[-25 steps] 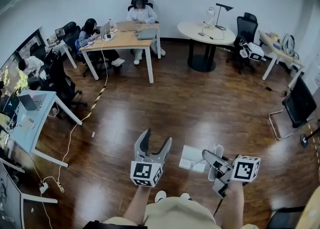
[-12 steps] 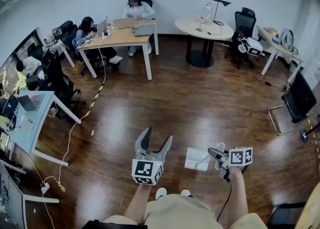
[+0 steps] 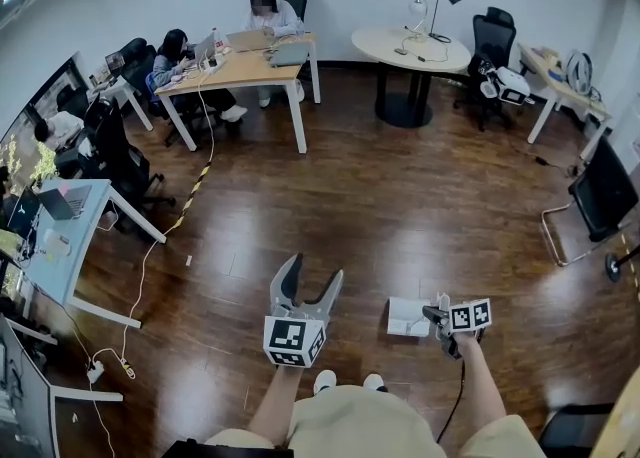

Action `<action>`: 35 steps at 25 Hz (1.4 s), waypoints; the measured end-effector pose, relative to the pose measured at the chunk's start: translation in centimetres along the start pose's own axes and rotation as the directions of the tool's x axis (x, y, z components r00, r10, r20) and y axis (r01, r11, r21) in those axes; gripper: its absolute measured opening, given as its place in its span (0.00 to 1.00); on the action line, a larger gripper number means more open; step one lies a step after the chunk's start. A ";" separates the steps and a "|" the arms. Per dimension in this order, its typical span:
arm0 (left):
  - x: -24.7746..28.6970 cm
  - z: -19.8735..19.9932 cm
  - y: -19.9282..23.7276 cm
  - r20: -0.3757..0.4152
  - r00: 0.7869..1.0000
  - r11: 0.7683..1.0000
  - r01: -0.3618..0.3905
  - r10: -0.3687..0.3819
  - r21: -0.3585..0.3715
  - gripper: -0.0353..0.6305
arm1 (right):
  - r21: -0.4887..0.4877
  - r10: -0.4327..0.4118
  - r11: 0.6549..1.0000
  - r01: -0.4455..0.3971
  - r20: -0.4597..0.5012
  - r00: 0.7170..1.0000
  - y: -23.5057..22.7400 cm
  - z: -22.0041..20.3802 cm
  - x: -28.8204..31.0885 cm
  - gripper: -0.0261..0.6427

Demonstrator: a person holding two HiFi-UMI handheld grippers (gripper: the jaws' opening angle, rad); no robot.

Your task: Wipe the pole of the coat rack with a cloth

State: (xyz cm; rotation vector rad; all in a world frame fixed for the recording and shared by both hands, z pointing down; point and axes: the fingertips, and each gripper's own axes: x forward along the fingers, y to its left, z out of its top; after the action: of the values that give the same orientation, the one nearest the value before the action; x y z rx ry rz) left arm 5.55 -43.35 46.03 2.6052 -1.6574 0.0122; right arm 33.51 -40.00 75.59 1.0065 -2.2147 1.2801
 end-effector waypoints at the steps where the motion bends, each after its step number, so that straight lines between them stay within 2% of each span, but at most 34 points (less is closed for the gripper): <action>1: 0.0 -0.1 0.0 -0.004 1.000 1.000 -0.003 0.003 0.001 0.52 | -0.001 -0.010 1.000 0.010 -0.010 1.000 -0.9 -0.6 0.2 0.16; 6: -0.1 -0.9 0.0 -0.023 1.000 1.000 -0.014 0.014 0.007 0.52 | 0.041 -0.047 0.998 0.048 -0.005 0.999 -4.4 -3.3 0.3 0.15; 10: -0.2 -1.2 0.2 -0.029 0.999 1.000 -0.014 0.014 0.007 0.52 | 0.062 -0.043 0.997 0.042 0.007 0.999 -5.1 -4.3 0.2 0.16; 14: 0.0 -1.5 -0.1 -0.037 0.999 1.000 -0.008 0.008 0.000 0.52 | 0.049 -0.078 0.996 0.081 -0.062 0.995 -6.0 -6.5 0.0 0.18; 15: 0.0 -1.6 -0.2 -0.038 0.999 1.000 -0.006 0.006 -0.002 0.52 | 0.052 -0.094 0.994 0.099 -0.092 0.991 -6.3 -7.4 0.0 0.29; 16: 0.1 -1.6 -0.3 -0.038 0.999 1.000 -0.003 0.003 -0.003 0.52 | 0.062 -0.104 0.992 0.112 -0.117 0.988 -6.5 -8.3 -0.1 0.48; 17: 0.2 -1.6 -0.4 -0.037 0.999 1.000 -0.001 0.001 -0.005 0.52 | 0.073 -0.108 0.990 0.118 -0.132 0.985 -6.6 -9.1 -0.2 0.60; 20: 0.3 -1.6 -0.6 -0.033 0.999 1.000 0.005 -0.005 -0.007 0.52 | 0.071 -0.121 0.989 0.132 -0.138 0.983 -6.6 -11.0 -1.2 0.75; 23: 0.2 -1.4 -0.6 -0.030 0.999 1.000 0.013 -0.013 -0.008 0.52 | 0.066 -0.128 0.988 0.136 -0.117 0.985 -6.2 -11.9 -3.0 0.78; 26: 0.3 -1.4 -0.8 -0.034 0.999 1.000 0.023 -0.023 -0.010 0.52 | 0.038 -0.168 0.985 0.168 -0.009 0.986 -5.3 -10.0 -6.0 0.79; 29: 0.5 -1.3 -1.2 -0.031 0.999 0.999 0.032 -0.032 -0.010 0.52 | 0.003 -0.210 0.977 0.213 0.195 0.958 -3.7 -5.4 -10.0 0.79; 32: 0.6 -1.3 -1.2 -0.025 0.999 0.999 0.037 -0.037 -0.011 0.52 | -0.055 -0.175 0.973 0.222 0.447 0.877 -0.2 0.6 -13.1 0.79; 35: 0.6 -1.1 -1.4 -0.024 0.999 0.999 0.047 -0.047 -0.011 0.52 | -0.156 -0.113 0.955 0.251 0.592 0.798 4.7 5.6 -14.8 0.79</action>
State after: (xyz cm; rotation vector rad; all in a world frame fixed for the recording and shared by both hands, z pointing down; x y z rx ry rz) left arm 7.14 -43.27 47.07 2.6252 -1.5838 0.0326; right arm 39.97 -37.56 60.66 1.6358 -2.5298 0.6544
